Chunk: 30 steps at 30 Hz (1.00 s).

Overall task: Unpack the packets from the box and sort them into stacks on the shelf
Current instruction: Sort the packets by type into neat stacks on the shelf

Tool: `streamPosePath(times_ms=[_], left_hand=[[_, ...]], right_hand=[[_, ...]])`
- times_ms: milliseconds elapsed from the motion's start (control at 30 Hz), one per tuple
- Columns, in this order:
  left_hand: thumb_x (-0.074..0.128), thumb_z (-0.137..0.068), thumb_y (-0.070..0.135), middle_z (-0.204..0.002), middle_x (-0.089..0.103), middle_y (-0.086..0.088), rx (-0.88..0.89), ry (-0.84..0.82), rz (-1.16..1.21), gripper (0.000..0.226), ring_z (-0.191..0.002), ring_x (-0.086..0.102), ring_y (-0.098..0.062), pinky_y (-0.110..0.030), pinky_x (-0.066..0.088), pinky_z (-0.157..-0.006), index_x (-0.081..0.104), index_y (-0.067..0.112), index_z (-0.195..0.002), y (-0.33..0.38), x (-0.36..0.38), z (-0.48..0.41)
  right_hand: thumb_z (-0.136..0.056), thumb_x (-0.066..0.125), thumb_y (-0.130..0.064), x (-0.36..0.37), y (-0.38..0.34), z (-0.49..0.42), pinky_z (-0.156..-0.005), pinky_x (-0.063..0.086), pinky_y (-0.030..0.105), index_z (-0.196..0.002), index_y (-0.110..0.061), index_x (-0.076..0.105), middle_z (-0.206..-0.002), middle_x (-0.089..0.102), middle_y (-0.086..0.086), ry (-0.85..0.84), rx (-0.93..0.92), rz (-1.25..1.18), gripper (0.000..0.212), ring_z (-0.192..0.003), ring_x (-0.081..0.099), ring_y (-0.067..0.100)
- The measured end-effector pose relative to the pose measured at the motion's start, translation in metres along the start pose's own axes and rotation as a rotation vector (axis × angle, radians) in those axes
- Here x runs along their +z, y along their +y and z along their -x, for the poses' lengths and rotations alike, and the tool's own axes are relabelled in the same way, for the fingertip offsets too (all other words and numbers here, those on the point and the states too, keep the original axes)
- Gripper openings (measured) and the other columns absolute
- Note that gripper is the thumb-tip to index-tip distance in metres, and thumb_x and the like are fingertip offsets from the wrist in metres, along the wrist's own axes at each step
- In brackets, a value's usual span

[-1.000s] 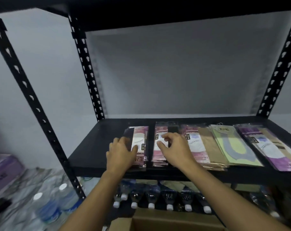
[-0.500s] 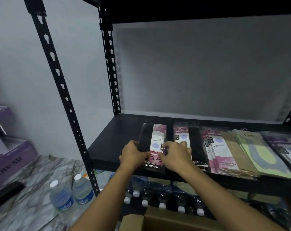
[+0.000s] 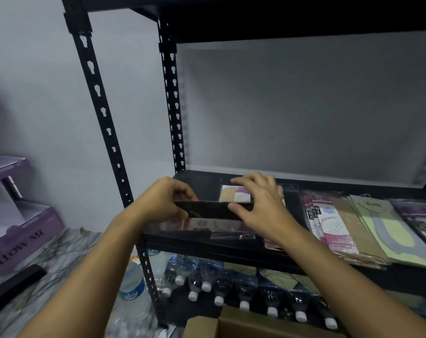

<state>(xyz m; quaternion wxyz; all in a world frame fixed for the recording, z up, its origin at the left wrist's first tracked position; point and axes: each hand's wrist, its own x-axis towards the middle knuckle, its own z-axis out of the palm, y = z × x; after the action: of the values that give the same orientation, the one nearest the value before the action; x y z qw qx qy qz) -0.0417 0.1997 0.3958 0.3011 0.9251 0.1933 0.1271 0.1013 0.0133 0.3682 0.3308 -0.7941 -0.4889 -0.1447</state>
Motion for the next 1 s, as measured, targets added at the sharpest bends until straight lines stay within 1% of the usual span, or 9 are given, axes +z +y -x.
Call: streamPosePath(times_ms=[100, 233, 300, 367, 467, 533, 667, 800, 1000], left_hand=[[0.079, -0.068, -0.008, -0.073, 0.074, 0.014, 0.038, -0.023, -0.004, 0.033, -0.073, 0.071, -0.002, -0.019, 0.054, -0.067, 0.074, 0.021, -0.082, 0.010, -0.015, 0.004], [0.082, -0.067, -0.004, -0.075, 0.074, 0.011, 0.059, 0.011, 0.016, 0.031, -0.074, 0.070, 0.000, -0.013, 0.052, -0.065, 0.075, 0.022, -0.084, 0.014, -0.020, 0.009], [0.087, -0.065, 0.007, -0.086, 0.073, 0.012, 0.086, 0.130, -0.008, 0.037, -0.081, 0.066, 0.002, -0.012, 0.049, -0.072, 0.073, 0.026, -0.094, 0.012, -0.020, 0.013], [0.090, -0.061, 0.021, -0.105, 0.067, 0.014, 0.122, 0.328, -0.016, 0.057, -0.095, 0.060, 0.000, -0.019, 0.046, -0.084, 0.066, 0.032, -0.112, 0.002, -0.020, 0.017], [0.091, -0.057, 0.030, -0.120, 0.057, 0.010, 0.131, 0.575, 0.180, 0.085, -0.105, 0.056, -0.006, -0.024, 0.043, -0.089, 0.050, 0.036, -0.131, -0.014, -0.016, 0.026], [0.089, -0.060, 0.033, -0.125, 0.053, 0.006, 0.061, 0.629, 0.383, 0.087, -0.108, 0.057, -0.010, -0.028, 0.047, -0.090, 0.043, 0.035, -0.134, -0.020, -0.003, 0.032], [0.085, -0.065, 0.047, -0.123, 0.060, 0.004, -0.042, 0.455, 0.689, 0.076, -0.102, 0.067, -0.012, -0.041, 0.056, -0.089, 0.047, 0.035, -0.129, -0.020, 0.029, 0.039], [0.077, -0.074, 0.028, -0.119, 0.067, -0.005, -0.032, 0.312, 0.877, 0.060, -0.100, 0.071, -0.021, -0.045, 0.059, -0.084, 0.051, 0.029, -0.128, -0.008, 0.051, 0.039], [0.068, -0.086, 0.003, -0.098, 0.074, -0.008, -0.044, 0.266, 0.950, 0.042, -0.092, 0.073, -0.027, -0.048, 0.059, -0.080, 0.054, 0.019, -0.122, 0.011, 0.070, 0.036]], right_hand=[[-0.082, 0.066, -0.045, 0.002, -0.007, 0.001, -0.092, 0.020, 0.029, -0.128, -0.036, 0.052, -0.121, 0.046, -0.018, -0.092, -0.077, 0.094, 0.049, -0.115, 0.029, 0.008], [-0.084, 0.068, -0.033, 0.008, -0.012, -0.001, -0.091, 0.034, 0.031, -0.094, -0.030, 0.069, -0.094, 0.064, -0.016, -0.147, -0.019, 0.000, 0.010, -0.097, 0.052, 0.009], [-0.083, 0.070, -0.025, 0.008, -0.014, -0.001, -0.078, 0.041, 0.024, -0.085, -0.028, 0.068, -0.085, 0.064, -0.013, -0.140, 0.043, -0.135, 0.004, -0.083, 0.056, 0.004], [-0.083, 0.071, -0.020, 0.003, -0.017, -0.001, -0.068, 0.040, 0.015, -0.083, -0.025, 0.067, -0.084, 0.064, -0.011, -0.092, 0.085, -0.213, 0.007, -0.079, 0.056, 0.001], [-0.083, 0.071, -0.015, -0.005, -0.020, -0.003, -0.061, 0.041, 0.005, -0.084, -0.022, 0.068, -0.081, 0.066, -0.011, 0.004, 0.173, -0.376, 0.008, -0.075, 0.058, -0.001], [-0.083, 0.071, -0.014, -0.007, -0.020, -0.003, -0.065, 0.046, 0.010, -0.081, -0.024, 0.066, -0.079, 0.067, -0.009, 0.052, 0.248, -0.526, 0.012, -0.074, 0.061, 0.003], [-0.083, 0.071, -0.012, -0.006, -0.021, 0.000, -0.074, 0.054, 0.024, -0.084, -0.024, 0.068, -0.084, 0.071, -0.005, 0.131, 0.359, -0.811, 0.012, -0.082, 0.067, 0.010], [-0.084, 0.069, -0.004, -0.001, -0.022, 0.006, -0.064, 0.051, 0.014, -0.080, -0.022, 0.066, -0.072, 0.071, -0.011, 0.192, 0.431, -0.998, 0.018, -0.073, 0.067, 0.000], [-0.083, 0.069, -0.009, 0.007, -0.021, 0.017, -0.076, 0.055, 0.024, -0.090, -0.022, 0.065, -0.090, 0.070, 0.000, 0.196, 0.504, -1.098, 0.016, -0.088, 0.068, 0.013]])
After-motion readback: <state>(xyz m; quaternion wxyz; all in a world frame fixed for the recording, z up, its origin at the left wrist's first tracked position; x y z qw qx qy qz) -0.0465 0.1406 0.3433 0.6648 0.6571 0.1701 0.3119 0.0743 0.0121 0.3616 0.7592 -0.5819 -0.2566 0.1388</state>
